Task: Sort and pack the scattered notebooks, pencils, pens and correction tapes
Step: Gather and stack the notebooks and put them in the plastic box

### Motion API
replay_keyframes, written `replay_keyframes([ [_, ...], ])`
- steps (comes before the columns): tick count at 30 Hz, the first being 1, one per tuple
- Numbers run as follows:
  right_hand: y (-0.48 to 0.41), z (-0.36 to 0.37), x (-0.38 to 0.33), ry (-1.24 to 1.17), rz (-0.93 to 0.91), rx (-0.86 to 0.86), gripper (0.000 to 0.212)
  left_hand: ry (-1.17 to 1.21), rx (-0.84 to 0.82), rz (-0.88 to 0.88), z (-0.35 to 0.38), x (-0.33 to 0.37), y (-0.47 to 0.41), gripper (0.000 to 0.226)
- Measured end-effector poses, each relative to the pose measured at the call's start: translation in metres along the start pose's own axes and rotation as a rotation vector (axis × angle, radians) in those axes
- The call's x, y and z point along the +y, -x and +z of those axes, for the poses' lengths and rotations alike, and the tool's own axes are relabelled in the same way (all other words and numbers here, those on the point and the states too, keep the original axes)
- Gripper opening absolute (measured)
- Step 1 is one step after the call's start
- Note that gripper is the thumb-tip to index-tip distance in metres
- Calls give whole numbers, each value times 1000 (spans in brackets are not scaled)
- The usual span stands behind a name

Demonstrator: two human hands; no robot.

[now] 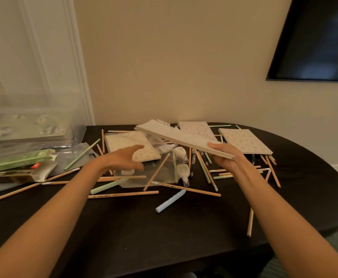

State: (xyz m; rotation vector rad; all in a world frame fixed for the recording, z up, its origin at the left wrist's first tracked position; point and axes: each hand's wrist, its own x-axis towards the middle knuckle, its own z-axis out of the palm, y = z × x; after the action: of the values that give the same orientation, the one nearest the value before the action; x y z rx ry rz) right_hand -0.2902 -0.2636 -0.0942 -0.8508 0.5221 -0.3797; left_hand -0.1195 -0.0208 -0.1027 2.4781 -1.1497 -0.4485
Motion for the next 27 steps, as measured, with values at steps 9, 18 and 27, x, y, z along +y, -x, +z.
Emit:
replay_keyframes([
  [9, 11, 2, 0, 592, 97, 2, 33, -374, 225, -76, -5, -10, -11, 22],
  [18, 2, 32, 31, 266, -221, 267, 50, -453, 188, -169, -14, 0, -12, 25],
  [27, -1, 67, 71, 357, -326, 340, 46, -773, 261, -73, 0, 12, -7, 24],
])
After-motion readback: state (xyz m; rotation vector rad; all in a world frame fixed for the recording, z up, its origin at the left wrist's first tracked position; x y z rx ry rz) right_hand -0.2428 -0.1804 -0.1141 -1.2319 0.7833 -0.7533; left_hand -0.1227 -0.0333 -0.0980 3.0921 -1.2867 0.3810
